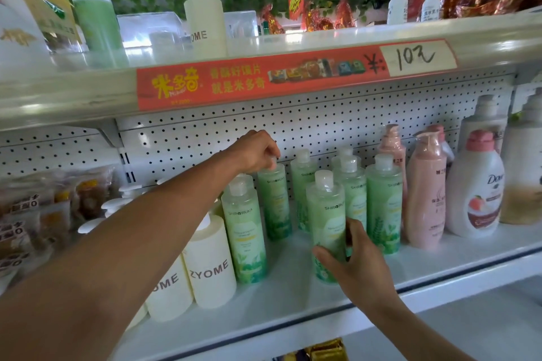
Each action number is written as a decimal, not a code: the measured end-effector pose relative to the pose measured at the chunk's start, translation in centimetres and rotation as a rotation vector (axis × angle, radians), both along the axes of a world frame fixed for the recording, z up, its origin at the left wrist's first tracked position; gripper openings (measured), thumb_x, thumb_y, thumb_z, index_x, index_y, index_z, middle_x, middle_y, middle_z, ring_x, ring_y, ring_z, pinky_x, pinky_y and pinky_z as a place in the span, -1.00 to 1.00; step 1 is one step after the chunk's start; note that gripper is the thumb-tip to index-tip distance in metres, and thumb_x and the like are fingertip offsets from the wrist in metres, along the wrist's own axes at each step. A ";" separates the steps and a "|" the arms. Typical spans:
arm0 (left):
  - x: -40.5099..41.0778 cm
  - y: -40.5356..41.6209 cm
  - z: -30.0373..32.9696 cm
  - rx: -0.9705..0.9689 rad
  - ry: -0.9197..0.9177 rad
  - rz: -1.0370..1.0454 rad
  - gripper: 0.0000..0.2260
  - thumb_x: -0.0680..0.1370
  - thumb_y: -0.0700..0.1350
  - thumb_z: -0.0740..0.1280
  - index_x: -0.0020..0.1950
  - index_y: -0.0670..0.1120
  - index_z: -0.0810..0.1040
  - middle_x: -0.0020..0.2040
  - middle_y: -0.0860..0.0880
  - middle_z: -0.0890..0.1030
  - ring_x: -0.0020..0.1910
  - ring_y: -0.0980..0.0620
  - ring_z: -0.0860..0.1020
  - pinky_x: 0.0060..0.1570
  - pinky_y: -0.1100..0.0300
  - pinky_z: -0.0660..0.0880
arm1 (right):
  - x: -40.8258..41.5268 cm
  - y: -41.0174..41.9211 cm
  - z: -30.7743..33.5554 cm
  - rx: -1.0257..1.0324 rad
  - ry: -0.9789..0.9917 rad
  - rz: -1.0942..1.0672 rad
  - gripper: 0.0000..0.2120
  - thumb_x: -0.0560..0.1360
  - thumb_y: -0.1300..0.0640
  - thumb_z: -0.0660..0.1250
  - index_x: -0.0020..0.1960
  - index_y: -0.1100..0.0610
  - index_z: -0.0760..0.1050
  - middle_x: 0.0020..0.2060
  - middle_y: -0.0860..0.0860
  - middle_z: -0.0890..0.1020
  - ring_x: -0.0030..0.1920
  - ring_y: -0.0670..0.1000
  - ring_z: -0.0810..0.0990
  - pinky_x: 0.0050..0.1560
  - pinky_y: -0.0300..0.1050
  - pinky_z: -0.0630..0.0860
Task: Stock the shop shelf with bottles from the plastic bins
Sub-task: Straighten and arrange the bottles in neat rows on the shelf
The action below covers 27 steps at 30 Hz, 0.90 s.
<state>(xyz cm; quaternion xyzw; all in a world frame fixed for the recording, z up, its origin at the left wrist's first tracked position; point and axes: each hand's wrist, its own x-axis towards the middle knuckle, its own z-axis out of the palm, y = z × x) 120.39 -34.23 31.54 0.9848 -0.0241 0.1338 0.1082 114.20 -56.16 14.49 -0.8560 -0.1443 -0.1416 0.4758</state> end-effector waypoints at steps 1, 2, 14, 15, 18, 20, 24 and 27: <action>0.2 0.2 -0.1 0.003 -0.006 0.009 -0.73 0.51 -0.17 0.42 0.21 -0.07 0.61 0.13 -0.03 0.58 0.02 0.06 0.52 0.01 0.22 0.42 | 0.0 0.0 0.0 -0.002 -0.001 -0.002 -0.51 0.37 -0.14 0.48 0.17 -0.07 0.32 -0.05 -0.17 0.55 -0.02 -0.07 0.55 -0.03 0.01 0.58; 0.4 0.4 -0.1 0.003 -0.011 0.022 -0.73 0.50 -0.17 0.43 0.20 -0.06 0.61 0.16 -0.04 0.57 0.04 0.04 0.53 0.01 0.21 0.43 | 0.0 0.0 0.0 -0.002 0.000 -0.002 -0.51 0.37 -0.14 0.48 0.17 -0.07 0.32 -0.05 -0.17 0.55 -0.01 -0.07 0.55 -0.02 0.01 0.58; 0.6 0.8 0.4 0.054 0.066 0.046 -0.66 0.55 -0.11 0.37 0.33 -0.05 0.51 0.33 -0.07 0.49 0.25 -0.03 0.48 0.24 0.13 0.41 | 0.2 -0.2 -0.1 -0.005 0.003 0.026 -0.46 0.36 -0.16 0.48 0.22 -0.08 0.31 -0.02 -0.19 0.55 0.01 -0.10 0.55 0.01 0.01 0.59; 0.2 0.6 0.6 0.044 0.076 0.030 -0.64 0.58 -0.07 0.34 0.38 -0.03 0.47 0.36 -0.07 0.47 0.29 -0.03 0.46 0.26 0.12 0.39 | 0.2 -0.2 -0.1 -0.003 0.005 0.033 -0.46 0.36 -0.15 0.48 0.22 -0.08 0.31 -0.03 -0.20 0.55 0.00 -0.10 0.55 0.01 0.00 0.59; -1.9 -0.1 1.1 -0.017 0.005 -0.037 -0.61 0.62 -0.01 0.27 0.45 0.01 0.39 0.44 -0.03 0.41 0.38 -0.02 0.40 0.35 0.08 0.33 | 0.3 -0.5 -0.1 0.017 0.028 0.076 -0.45 0.36 -0.11 0.50 0.24 -0.07 0.32 -0.01 -0.20 0.55 0.02 -0.10 0.55 0.05 -0.02 0.58; -3.9 -0.5 1.1 -0.042 -0.074 -0.070 -0.63 0.61 0.04 0.26 0.42 0.06 0.42 0.43 0.02 0.41 0.38 0.01 0.39 0.35 0.06 0.33 | 0.3 -0.9 -0.3 0.032 0.060 0.120 -0.45 0.38 -0.03 0.51 0.26 -0.03 0.34 0.00 -0.16 0.56 0.04 -0.10 0.55 0.08 -0.04 0.58; -8.6 -0.2 0.3 -0.002 -0.128 -0.029 -0.64 0.58 0.12 0.29 0.36 0.12 0.46 0.40 0.07 0.43 0.38 0.04 0.36 0.33 0.09 0.31 | 0.2 -1.5 -0.5 0.020 0.070 0.163 -0.47 0.39 0.04 0.52 0.28 0.05 0.37 0.01 -0.11 0.57 0.05 -0.07 0.57 0.10 -0.05 0.59; -11.3 0.6 -0.4 0.002 -0.097 0.064 -0.57 0.55 0.18 0.28 0.41 0.13 0.41 0.44 0.06 0.38 0.40 0.04 0.34 0.32 0.12 0.30 | 0.1 -1.6 -0.3 0.007 0.085 0.172 -0.45 0.39 0.04 0.51 0.28 0.08 0.34 0.04 -0.04 0.58 0.05 0.02 0.59 0.11 0.03 0.58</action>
